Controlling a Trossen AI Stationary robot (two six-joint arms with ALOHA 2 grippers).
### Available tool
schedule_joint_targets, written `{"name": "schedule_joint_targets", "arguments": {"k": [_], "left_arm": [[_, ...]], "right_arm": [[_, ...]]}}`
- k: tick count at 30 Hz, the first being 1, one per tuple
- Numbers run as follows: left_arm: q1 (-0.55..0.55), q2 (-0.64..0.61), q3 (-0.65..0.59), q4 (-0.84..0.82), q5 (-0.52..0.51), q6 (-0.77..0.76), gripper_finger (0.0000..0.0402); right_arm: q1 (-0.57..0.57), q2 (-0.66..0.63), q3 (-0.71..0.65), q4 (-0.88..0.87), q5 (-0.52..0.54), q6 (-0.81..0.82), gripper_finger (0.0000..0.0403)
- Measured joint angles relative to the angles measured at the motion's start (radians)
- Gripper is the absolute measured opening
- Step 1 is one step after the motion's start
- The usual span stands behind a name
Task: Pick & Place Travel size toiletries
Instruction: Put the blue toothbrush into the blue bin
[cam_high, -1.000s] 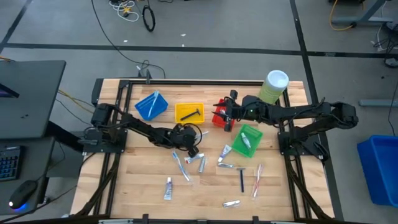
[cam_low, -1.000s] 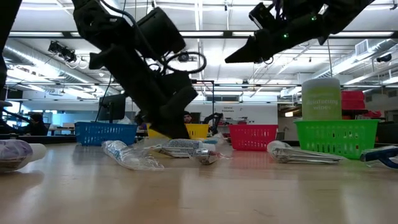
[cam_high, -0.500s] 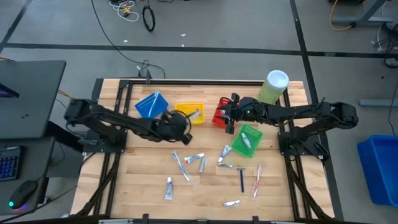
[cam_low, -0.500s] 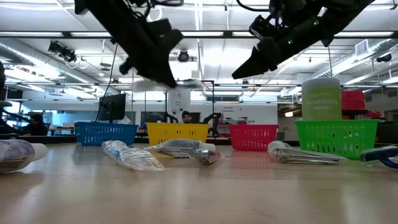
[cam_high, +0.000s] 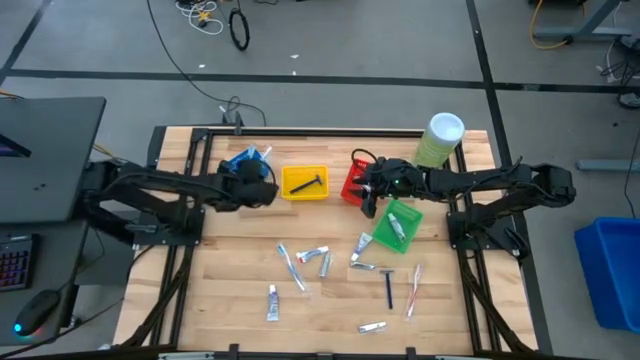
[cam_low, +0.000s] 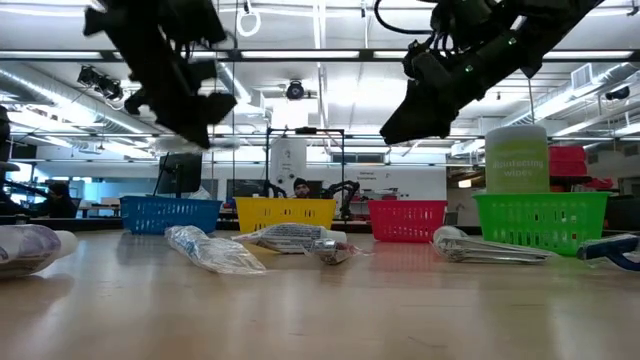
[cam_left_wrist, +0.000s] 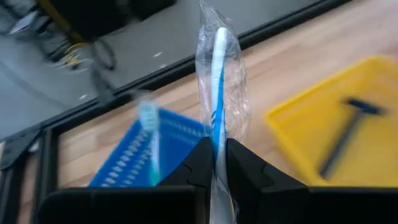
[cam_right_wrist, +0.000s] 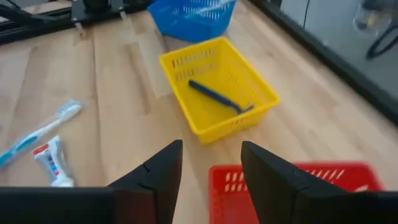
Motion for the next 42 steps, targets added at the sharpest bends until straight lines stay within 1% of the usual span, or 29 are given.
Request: {"name": "schedule_joint_targets", "arguments": {"k": [5,8,13,16,20,23,25,30,33,36,38,40,42], "left_arm": [[0.119,-0.039,-0.052,0.034,-0.008,0.028,0.0034],[0.178,-0.07,-0.082,0.144,0.007,0.131,0.0033],[0.286,-0.099,-0.111,0.323,0.146,0.316,0.0033],[0.353,-0.114,-0.113,0.36,0.187,0.386,0.0033],[0.44,-0.132,-0.112,0.389,0.296,0.457,0.0034],[0.487,-0.134,-0.112,0.385,0.361,0.465,0.0033],[0.496,-0.134,-0.112,0.385,0.378,0.464,0.0033],[0.487,-0.134,-0.112,0.366,0.379,0.43,0.0035],[0.473,-0.134,-0.122,0.351,0.357,0.385,0.0033],[0.447,-0.134,-0.205,0.421,0.335,0.326,0.0033],[0.43,-0.141,-0.268,0.502,0.327,0.301,0.0035],[0.419,-0.15,-0.317,0.604,0.31,0.338,0.0036],[0.417,-0.149,-0.352,0.635,0.325,0.36,0.0035]], "right_arm": [[0.001,0.0,0.0,-0.05,-0.049,0.076,0.0157],[0.006,0.0,0.0,-0.064,-0.054,0.097,0.0148],[0.02,0.0,0.0,-0.084,-0.052,0.135,0.0136],[0.031,0.0,0.0,-0.097,-0.048,0.142,0.0132],[0.044,0.0,0.0,-0.107,-0.048,0.14,0.0128],[0.046,0.0,0.0,-0.108,-0.047,0.13,0.013],[0.045,0.0,0.0,-0.109,-0.046,0.128,0.0131],[0.046,0.0,0.0,-0.111,-0.046,0.125,0.0134],[0.046,0.0,0.0,-0.111,-0.046,0.123,0.0135],[0.046,0.0,0.0,-0.112,-0.046,0.123,0.0132],[0.046,0.0,0.0,-0.112,-0.046,0.123,0.0129],[0.046,0.0,0.0,-0.112,-0.046,0.123,0.0126],[0.045,0.0,0.0,-0.112,-0.046,0.123,0.0125]]}}
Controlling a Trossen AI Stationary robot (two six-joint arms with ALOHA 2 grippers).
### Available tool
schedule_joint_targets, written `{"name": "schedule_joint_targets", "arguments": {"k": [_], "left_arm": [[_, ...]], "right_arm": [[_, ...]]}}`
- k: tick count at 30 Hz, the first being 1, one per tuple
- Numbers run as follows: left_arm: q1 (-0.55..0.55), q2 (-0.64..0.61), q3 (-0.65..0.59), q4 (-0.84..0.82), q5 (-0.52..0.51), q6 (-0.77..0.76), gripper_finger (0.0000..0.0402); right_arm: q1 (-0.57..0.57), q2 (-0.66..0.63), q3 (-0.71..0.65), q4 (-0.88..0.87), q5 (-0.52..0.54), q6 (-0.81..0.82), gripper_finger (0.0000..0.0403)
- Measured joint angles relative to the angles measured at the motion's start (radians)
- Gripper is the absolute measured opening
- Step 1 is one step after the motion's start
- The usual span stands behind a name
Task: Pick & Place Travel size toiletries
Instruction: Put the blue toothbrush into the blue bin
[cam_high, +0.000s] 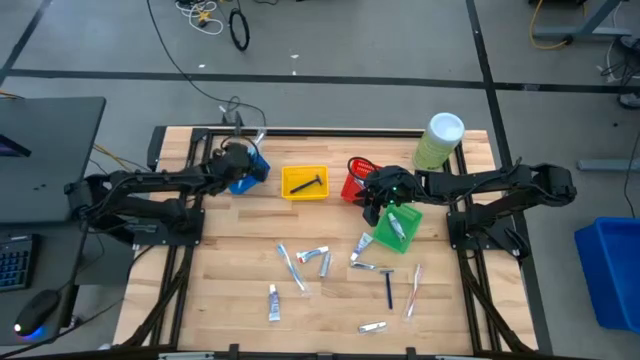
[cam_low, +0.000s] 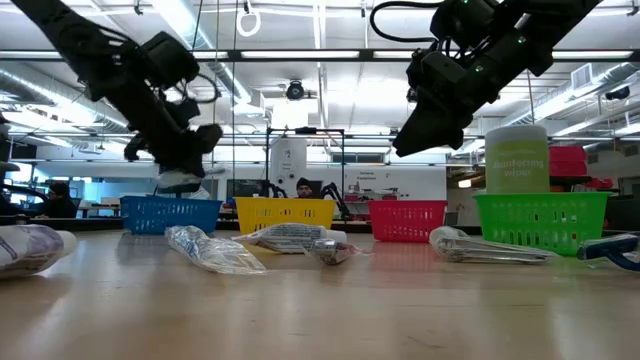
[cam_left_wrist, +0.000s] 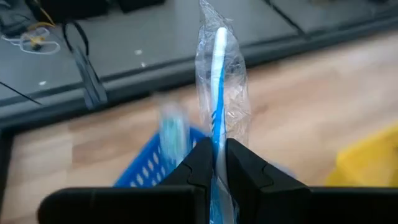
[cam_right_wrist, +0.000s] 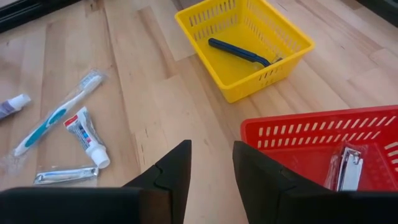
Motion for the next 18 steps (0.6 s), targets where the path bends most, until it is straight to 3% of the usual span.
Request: {"name": "schedule_joint_targets", "arguments": {"k": [11,18], "left_arm": [[0.0,0.001,-0.106,0.026,-0.003,-0.039,0.0041],[0.0,0.001,-0.112,0.035,0.001,-0.045,0.0055]], "right_arm": [[0.0,0.0,0.0,0.0,0.0,-0.008,0.013],[0.0,0.0,0.0,0.0,0.0,-0.008,0.0124]]}}
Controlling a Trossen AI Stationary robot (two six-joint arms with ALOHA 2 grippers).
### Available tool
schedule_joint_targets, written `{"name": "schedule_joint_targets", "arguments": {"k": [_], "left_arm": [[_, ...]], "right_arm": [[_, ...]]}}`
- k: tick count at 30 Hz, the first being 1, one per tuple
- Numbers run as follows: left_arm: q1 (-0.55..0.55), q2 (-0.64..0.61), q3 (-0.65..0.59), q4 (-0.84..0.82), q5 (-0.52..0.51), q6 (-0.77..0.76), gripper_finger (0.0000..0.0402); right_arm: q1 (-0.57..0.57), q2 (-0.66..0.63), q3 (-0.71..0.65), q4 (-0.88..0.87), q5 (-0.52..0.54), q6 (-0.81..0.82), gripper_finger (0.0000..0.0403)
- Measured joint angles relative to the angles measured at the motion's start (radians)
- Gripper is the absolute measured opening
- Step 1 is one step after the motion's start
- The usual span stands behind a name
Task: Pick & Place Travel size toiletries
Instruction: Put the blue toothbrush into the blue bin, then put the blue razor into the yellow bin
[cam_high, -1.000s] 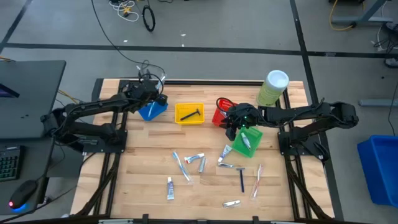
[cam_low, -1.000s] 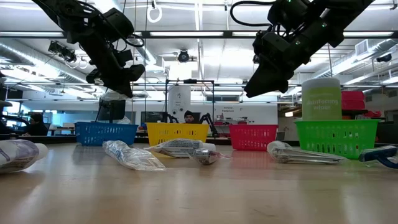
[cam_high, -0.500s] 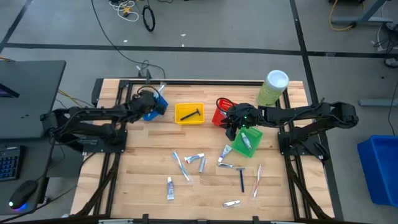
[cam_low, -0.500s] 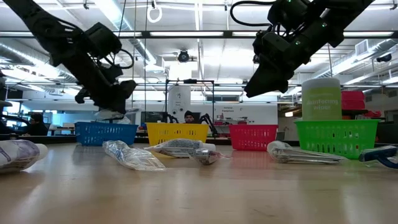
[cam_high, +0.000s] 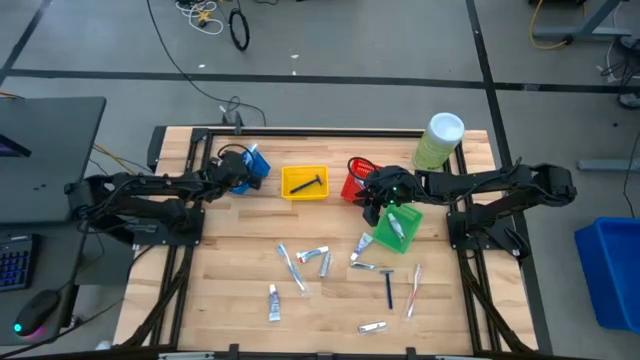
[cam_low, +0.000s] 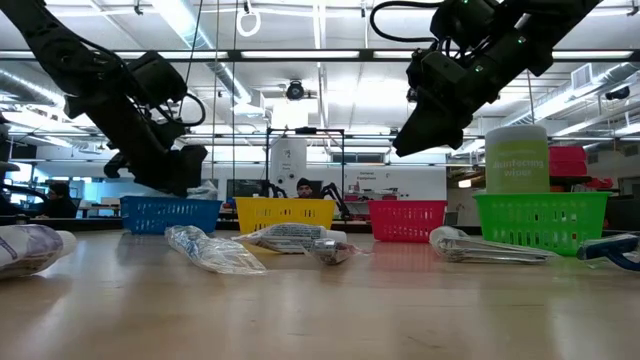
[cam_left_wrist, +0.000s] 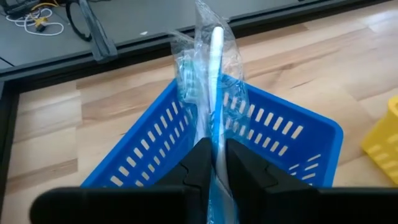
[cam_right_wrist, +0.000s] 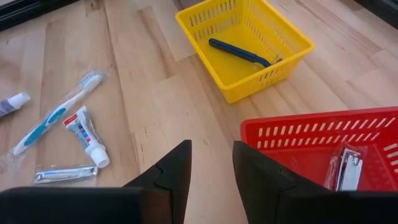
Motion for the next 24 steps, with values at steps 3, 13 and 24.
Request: {"name": "schedule_joint_targets", "arguments": {"k": [3,13,24], "left_arm": [[0.0,0.0,0.0,-0.001,-0.013,0.0,0.0074],[-0.003,0.0,0.01,0.0,-0.011,0.04,0.0127],[-0.096,0.0,0.214,0.006,0.055,0.188,0.0128]], "right_arm": [[0.0,0.0,0.0,0.0,0.0,0.0,0.0126],[0.0,0.0,0.0,0.0,0.0,0.0,0.012],[0.0,0.0,0.0,0.0,0.0,-0.007,0.0143]]}}
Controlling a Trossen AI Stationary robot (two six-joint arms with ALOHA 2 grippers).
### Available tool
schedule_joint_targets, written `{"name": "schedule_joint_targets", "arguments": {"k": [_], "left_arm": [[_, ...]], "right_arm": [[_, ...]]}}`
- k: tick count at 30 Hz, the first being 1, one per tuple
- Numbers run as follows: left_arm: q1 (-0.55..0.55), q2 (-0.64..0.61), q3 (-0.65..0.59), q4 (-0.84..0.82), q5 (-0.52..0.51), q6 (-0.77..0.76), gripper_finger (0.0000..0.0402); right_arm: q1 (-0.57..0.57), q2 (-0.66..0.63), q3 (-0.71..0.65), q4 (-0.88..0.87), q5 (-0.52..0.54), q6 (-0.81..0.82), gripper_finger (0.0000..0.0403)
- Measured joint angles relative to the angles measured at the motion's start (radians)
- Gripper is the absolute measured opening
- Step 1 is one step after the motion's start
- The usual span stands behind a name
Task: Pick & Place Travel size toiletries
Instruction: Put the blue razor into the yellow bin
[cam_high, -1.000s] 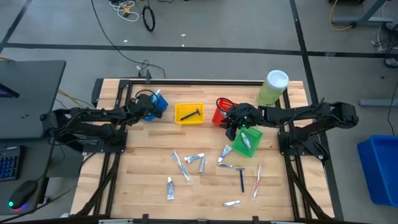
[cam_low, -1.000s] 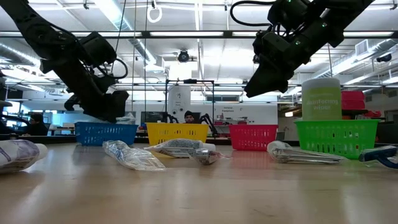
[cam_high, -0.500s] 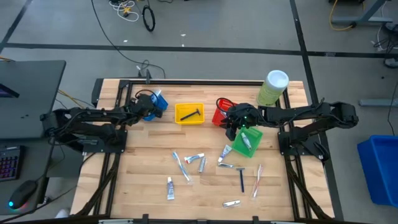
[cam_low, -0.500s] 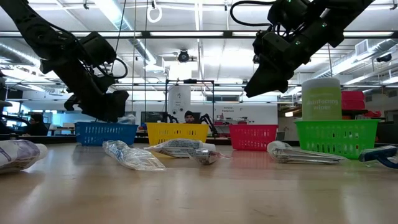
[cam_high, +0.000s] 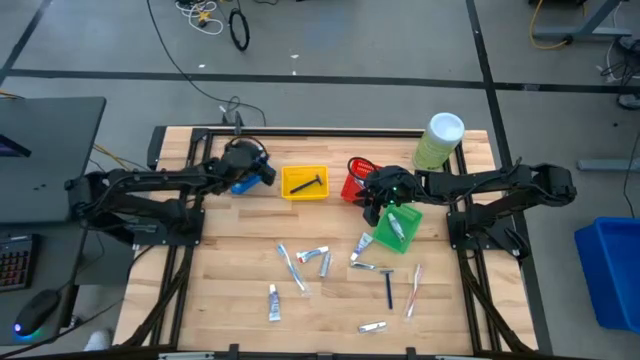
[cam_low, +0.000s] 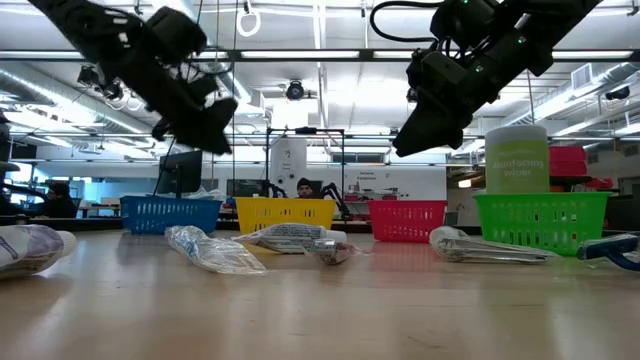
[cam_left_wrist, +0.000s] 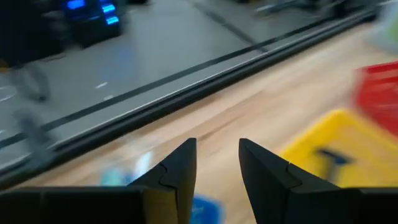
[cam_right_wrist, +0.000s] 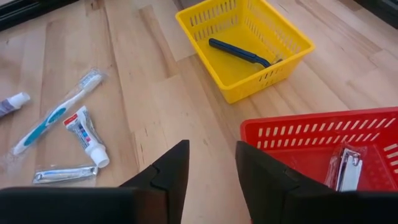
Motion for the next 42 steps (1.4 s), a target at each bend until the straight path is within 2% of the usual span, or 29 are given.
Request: {"name": "schedule_joint_targets", "arguments": {"k": [4,11,15,18,22,26,34,40,42], "left_arm": [[-0.047,0.0,0.052,0.002,0.086,0.005,0.0128],[-0.138,0.008,0.057,0.025,0.222,-0.039,0.0128],[-0.189,0.012,0.057,0.025,0.24,-0.047,0.0128],[-0.215,0.014,0.057,0.024,0.24,-0.046,0.0128],[-0.225,0.014,0.057,0.024,0.238,-0.046,0.0127],[-0.225,0.014,0.057,0.024,0.235,-0.04,0.0127],[-0.225,0.014,0.057,0.023,0.184,-0.035,0.0127],[-0.225,0.014,0.057,0.022,0.195,-0.046,0.0122],[-0.225,0.014,0.057,0.022,0.194,-0.046,0.012]], "right_arm": [[0.008,0.0,0.0,0.0,0.0,-0.039,0.0155],[0.061,0.0,0.0,0.053,0.0,-0.089,0.0177],[0.106,0.004,0.0,0.099,-0.012,-0.088,0.0186],[0.16,0.008,0.001,0.107,-0.063,-0.037,0.0191],[0.253,0.011,0.001,0.039,-0.114,0.024,0.0188],[0.329,0.006,0.001,-0.004,-0.197,0.205,0.0175],[0.461,-0.004,0.051,-0.048,-0.339,0.698,0.0152],[0.596,-0.003,0.051,-0.26,-0.352,1.061,0.0155],[0.632,-0.003,0.051,-0.336,-0.322,1.164,0.0162]]}}
